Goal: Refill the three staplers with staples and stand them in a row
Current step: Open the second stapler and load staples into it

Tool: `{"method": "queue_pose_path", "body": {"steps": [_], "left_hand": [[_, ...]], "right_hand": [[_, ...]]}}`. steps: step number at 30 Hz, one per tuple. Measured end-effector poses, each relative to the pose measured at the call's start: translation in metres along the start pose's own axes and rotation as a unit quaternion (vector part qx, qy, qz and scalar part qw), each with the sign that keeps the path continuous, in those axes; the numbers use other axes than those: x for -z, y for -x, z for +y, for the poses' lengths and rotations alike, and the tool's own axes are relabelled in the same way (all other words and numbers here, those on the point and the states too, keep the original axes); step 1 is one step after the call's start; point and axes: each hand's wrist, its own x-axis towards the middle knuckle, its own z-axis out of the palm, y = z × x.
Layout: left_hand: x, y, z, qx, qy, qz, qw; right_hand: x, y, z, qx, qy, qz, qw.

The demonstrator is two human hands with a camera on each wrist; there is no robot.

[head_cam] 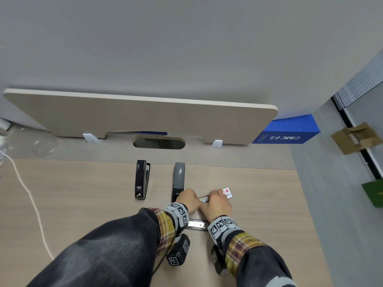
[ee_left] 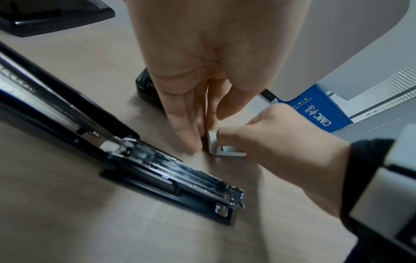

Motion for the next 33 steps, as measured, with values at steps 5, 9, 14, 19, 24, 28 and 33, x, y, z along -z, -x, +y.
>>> {"method": "queue_pose_path", "body": {"steps": [5, 9, 14, 19, 24, 28, 33], "left_hand": [[0.002, 0.003, -0.001, 0.002, 0.050, 0.017, 0.999], [0.003, 0.004, 0.001, 0.019, 0.156, 0.015, 0.987], [0.011, 0.017, 0.015, 0.041, 0.333, -0.081, 0.939], [0.013, 0.029, 0.005, 0.022, 0.378, -0.090, 0.921], [0.024, 0.050, -0.005, 0.011, 0.424, -0.108, 0.899], [0.026, 0.060, -0.014, 0.010, 0.467, -0.121, 0.876], [0.023, 0.067, -0.019, 0.024, 0.507, -0.139, 0.851]], "right_hand": [[0.013, 0.001, 0.014, -0.007, -0.141, -0.019, 0.990], [0.028, 0.009, 0.023, 0.022, -0.203, 0.001, 0.979], [0.034, 0.024, 0.013, 0.087, -0.195, 0.000, 0.977], [0.032, 0.036, 0.004, 0.103, -0.183, 0.006, 0.978], [0.032, 0.053, 0.000, 0.116, -0.215, 0.023, 0.969], [0.032, 0.064, 0.000, 0.123, -0.249, 0.034, 0.960], [0.036, 0.078, -0.004, 0.128, -0.248, 0.052, 0.959]]}}
